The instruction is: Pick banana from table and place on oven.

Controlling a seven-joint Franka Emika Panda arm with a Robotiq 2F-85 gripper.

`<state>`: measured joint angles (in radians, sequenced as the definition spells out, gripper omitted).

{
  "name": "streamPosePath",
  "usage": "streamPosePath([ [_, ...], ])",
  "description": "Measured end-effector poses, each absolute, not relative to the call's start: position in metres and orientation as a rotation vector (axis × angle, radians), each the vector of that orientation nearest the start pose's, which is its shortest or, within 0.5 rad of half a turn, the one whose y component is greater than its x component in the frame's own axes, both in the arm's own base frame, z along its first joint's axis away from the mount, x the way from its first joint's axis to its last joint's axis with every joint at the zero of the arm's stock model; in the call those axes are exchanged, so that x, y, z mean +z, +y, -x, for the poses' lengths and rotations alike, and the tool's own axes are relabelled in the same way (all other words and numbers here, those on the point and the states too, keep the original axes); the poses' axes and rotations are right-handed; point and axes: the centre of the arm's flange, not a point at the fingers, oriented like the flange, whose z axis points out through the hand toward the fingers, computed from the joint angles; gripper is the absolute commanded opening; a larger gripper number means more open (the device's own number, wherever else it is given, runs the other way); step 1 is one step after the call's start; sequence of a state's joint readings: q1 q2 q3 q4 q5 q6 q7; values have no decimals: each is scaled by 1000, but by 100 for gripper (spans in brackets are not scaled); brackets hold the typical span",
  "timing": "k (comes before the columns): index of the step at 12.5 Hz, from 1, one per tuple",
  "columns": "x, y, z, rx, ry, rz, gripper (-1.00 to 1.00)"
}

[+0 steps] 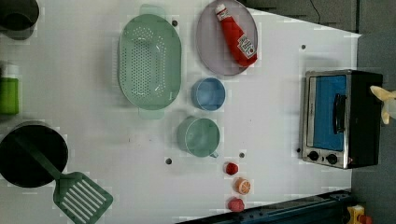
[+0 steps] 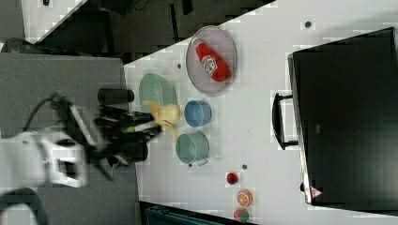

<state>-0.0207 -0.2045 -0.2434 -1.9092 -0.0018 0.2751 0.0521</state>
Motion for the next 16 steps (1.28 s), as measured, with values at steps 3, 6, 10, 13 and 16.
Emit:
streamPosePath([
  [3, 543, -242, -483, -84, 1647, 2595, -57],
  [6, 465, -328, -477, -55, 1659, 2746, -57],
  [10, 409, -374, -469, 36, 1467, 2945, -57],
  [13, 403, -384, -463, 96, 1294, 3016, -27],
  [16, 401, -384, -468, 121, 1206, 3073, 41],
])
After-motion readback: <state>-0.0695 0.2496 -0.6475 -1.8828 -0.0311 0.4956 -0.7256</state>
